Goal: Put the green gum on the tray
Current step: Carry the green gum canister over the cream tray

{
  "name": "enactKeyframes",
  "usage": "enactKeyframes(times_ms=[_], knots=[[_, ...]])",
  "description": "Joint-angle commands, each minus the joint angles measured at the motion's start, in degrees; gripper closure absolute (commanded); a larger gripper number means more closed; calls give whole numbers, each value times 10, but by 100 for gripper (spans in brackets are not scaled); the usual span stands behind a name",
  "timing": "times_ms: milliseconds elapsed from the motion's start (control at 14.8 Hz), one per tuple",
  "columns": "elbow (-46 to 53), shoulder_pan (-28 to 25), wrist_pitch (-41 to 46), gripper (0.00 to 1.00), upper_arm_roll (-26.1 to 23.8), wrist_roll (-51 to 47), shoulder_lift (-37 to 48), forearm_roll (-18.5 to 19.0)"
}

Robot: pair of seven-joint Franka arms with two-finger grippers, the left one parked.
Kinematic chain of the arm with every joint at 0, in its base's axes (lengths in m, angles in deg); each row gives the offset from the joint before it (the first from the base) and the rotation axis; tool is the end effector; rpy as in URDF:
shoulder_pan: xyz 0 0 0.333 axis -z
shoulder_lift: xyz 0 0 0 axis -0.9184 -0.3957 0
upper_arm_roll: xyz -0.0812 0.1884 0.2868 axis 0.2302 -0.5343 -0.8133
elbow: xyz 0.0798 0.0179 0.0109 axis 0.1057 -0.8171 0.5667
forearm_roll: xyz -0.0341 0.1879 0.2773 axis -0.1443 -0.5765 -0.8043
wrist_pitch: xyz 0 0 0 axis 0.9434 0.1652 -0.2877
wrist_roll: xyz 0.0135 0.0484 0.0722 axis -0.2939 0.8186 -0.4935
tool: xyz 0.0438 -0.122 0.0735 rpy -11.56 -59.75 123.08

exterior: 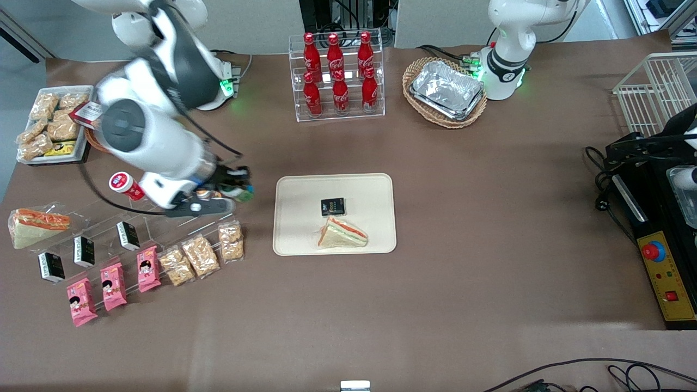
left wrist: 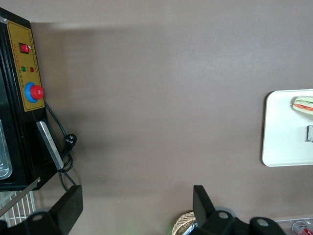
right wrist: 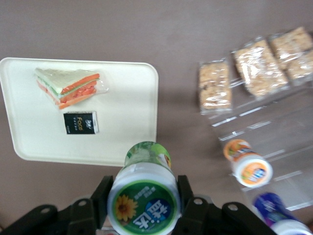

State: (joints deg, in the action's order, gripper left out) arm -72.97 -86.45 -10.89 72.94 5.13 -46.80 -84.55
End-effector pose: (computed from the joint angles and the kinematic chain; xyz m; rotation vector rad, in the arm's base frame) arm 0.5042 0.2337 0.4954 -3.0704 -0.0418 0.2383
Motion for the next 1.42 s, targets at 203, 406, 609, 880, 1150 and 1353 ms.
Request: enactKeyframes(times_ms=[203, 406, 609, 880, 1150, 1353], knots=[[-99, -64, -164, 65, 2, -113, -28, -7], [-150, -87, -233, 65, 2, -131, -38, -7], [-202, -106, -306, 65, 3, -136, -44, -6], [-209, -113, -325, 65, 3, -140, -75, -6], [-210, -114, -339, 65, 3, -150, -100, -5], [-212, -133, -366, 64, 3, -176, -117, -5]])
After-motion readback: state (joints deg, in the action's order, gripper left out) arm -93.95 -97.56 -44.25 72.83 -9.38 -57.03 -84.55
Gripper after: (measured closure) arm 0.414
